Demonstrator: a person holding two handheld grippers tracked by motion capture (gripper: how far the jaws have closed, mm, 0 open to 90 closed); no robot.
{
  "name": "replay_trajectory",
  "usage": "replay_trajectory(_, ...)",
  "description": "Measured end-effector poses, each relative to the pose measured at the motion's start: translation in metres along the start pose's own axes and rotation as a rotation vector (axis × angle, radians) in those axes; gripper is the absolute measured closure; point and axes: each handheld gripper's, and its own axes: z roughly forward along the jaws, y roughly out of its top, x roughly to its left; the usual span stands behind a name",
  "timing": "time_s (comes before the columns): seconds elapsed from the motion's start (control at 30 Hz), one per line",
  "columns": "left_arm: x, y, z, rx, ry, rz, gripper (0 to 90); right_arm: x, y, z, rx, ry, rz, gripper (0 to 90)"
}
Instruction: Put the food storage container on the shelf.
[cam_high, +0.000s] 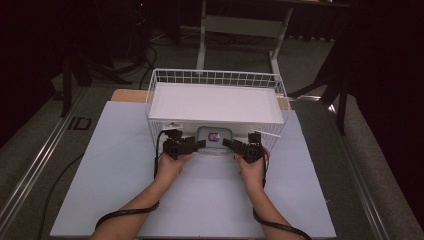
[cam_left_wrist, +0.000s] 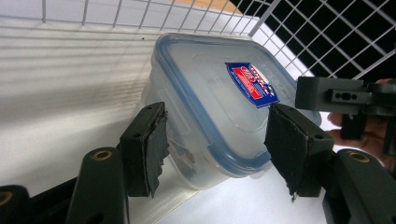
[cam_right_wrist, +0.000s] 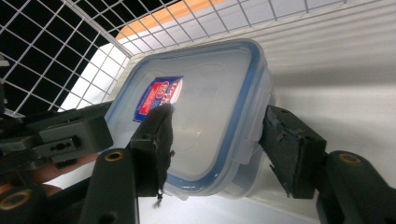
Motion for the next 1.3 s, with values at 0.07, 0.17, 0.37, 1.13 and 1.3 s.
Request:
replay_trajectory(0.07, -0.002, 0.0, -0.001, 0.001, 0.008, 0.008, 39.9, 0.001, 0.0, 0.0, 0.004, -0.004, -0.008, 42.0)
replay_trajectory(0.17, -0.006, 0.0, -0.005, -0.016, 0.021, 0.02, 39.8, 0.005, 0.001, -0.003, -0.008, -0.038, -0.075, 42.4)
replay_trajectory(0.37, -0.012, -0.001, -0.02, -0.012, 0.034, 0.046, 39.8, 0.02, 0.001, -0.014, -0.021, -0.076, -0.25, 40.5)
replay_trajectory(1.13, -0.047, -0.042, -0.103, -0.008, -0.215, 0.152, 12.2, 0.061, -0.035, -0.027, 0.045, -0.065, -0.377, 54.6)
replay_trajectory(1.3, -0.055, -0.06, -0.108, 0.006, -0.183, 0.185, 1.9, 0.064, -0.04, -0.02, 0.081, -0.056, -0.401, 79.5)
